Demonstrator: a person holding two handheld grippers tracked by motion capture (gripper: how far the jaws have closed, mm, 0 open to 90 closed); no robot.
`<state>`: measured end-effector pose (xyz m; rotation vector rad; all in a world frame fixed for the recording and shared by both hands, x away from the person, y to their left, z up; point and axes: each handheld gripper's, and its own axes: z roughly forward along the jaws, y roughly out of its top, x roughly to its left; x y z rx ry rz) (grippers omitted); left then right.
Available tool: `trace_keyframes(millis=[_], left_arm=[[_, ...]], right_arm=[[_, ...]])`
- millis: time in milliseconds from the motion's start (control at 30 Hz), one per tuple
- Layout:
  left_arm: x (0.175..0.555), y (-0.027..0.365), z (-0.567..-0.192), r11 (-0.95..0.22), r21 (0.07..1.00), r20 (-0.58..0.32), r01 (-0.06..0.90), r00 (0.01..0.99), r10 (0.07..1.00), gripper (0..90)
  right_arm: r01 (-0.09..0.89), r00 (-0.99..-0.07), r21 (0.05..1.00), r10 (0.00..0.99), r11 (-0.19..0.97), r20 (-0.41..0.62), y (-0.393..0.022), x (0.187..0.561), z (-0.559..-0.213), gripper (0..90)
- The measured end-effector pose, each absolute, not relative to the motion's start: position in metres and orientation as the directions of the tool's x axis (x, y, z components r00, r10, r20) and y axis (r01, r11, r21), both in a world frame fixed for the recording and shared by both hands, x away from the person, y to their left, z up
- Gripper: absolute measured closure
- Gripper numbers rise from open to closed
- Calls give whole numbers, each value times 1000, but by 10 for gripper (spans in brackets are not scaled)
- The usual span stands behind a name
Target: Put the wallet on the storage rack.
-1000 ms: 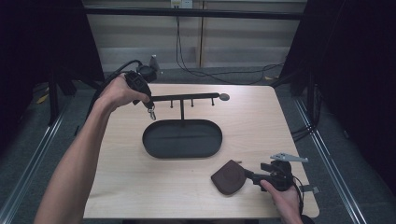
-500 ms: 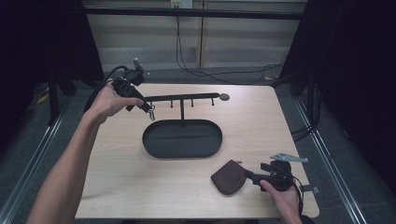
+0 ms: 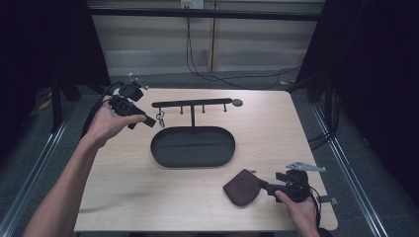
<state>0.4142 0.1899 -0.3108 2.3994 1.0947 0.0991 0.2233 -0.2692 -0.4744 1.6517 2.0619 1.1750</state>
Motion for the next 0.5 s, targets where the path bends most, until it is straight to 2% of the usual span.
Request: trace_keyframes(millis=[333,500], left_arm=[[399,206,-331,-508,524,-141,684,658,739,419],[385,206,-339,-498,555,-123,666,658,743,322]], right_arm=[[704,-317,710,907,28,278,-269,225,-474,186],[699,-318,714,906,24,280,-269,224,-474,186]])
